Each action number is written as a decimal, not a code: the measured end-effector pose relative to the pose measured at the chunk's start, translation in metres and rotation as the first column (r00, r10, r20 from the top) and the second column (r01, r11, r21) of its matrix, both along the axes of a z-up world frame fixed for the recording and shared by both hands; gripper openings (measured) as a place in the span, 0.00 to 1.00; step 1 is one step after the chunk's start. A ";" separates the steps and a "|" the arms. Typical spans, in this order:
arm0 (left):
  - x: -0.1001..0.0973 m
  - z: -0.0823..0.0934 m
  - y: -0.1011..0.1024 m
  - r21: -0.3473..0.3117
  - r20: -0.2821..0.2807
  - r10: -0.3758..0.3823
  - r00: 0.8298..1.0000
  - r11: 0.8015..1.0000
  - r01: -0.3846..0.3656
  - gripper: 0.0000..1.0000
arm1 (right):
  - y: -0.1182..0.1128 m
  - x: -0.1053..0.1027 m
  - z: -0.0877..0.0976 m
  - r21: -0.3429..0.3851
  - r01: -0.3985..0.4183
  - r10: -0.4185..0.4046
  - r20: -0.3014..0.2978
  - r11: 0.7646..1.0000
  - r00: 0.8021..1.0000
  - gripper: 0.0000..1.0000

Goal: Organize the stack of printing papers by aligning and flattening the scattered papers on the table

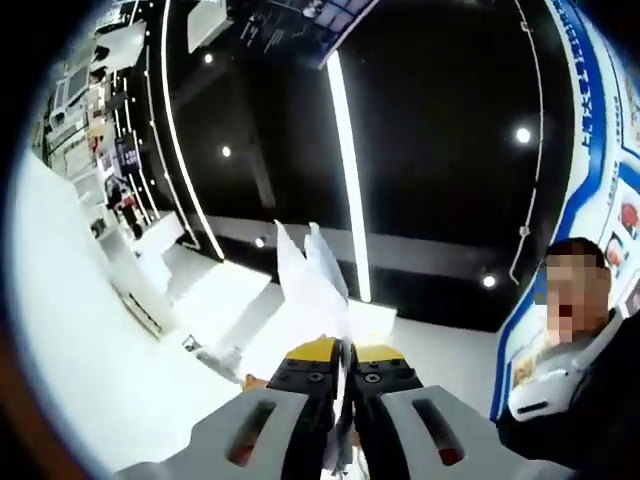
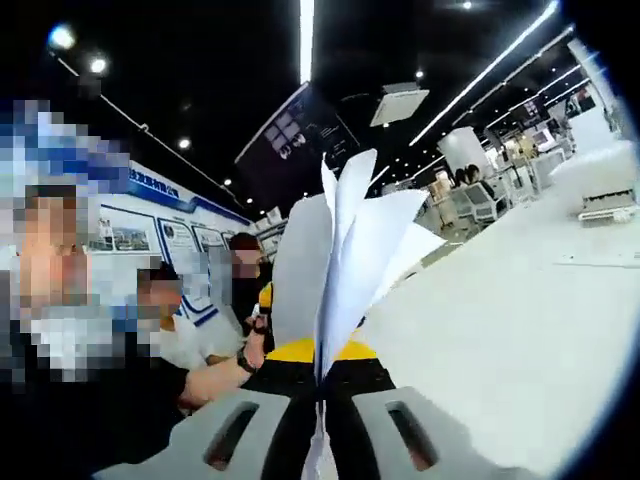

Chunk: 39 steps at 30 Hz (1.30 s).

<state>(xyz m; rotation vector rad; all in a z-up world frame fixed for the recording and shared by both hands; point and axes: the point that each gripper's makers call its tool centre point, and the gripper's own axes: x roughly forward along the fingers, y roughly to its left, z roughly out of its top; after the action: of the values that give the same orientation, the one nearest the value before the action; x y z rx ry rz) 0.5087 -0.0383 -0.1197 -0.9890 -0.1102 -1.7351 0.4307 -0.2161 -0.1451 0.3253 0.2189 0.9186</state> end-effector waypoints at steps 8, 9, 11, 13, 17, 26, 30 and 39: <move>-0.019 -0.013 -0.020 0.139 0.063 -0.071 0.995 0.988 0.062 0.10 | -0.007 -0.010 -0.014 -0.132 0.022 -0.018 0.035 0.991 0.999 0.00; -0.021 -0.013 -0.020 0.137 0.062 -0.082 0.995 0.988 0.073 0.10 | -0.009 -0.010 -0.014 -0.136 0.019 -0.014 0.037 0.991 0.999 0.00; -0.022 -0.014 -0.021 0.121 0.050 -0.103 0.993 0.988 0.097 0.10 | -0.010 -0.014 -0.013 -0.131 0.001 0.005 0.048 0.991 0.999 0.00; -0.024 -0.015 -0.024 0.132 0.053 -0.122 0.991 0.985 0.115 0.10 | -0.011 -0.019 -0.014 -0.131 -0.028 0.035 0.051 0.991 0.998 0.00; -0.035 -0.028 -0.032 0.192 0.104 -0.157 0.982 0.972 0.135 0.12 | -0.021 -0.026 -0.011 -0.122 -0.113 0.121 0.062 0.986 0.991 0.00; -0.002 -0.033 -0.046 0.257 0.316 0.029 0.948 0.960 -0.115 0.07 | -0.035 -0.007 -0.031 -0.191 -0.073 0.092 0.089 0.979 0.992 0.00; 0.005 -0.022 -0.048 0.227 0.442 0.138 0.887 0.939 -0.259 0.08 | -0.040 0.003 -0.028 -0.230 0.004 0.049 0.222 0.973 0.974 0.00; 0.031 -0.043 -0.047 0.201 0.519 0.289 0.805 0.874 -0.443 0.21 | -0.043 0.012 -0.042 -0.248 0.091 -0.023 0.266 0.964 0.964 0.05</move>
<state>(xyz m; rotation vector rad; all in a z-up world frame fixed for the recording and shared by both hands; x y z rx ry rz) 0.5394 -0.0853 -0.1626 -0.2607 -0.3141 -1.5285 0.4423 -0.2589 -0.1867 -0.0330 0.0837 0.8538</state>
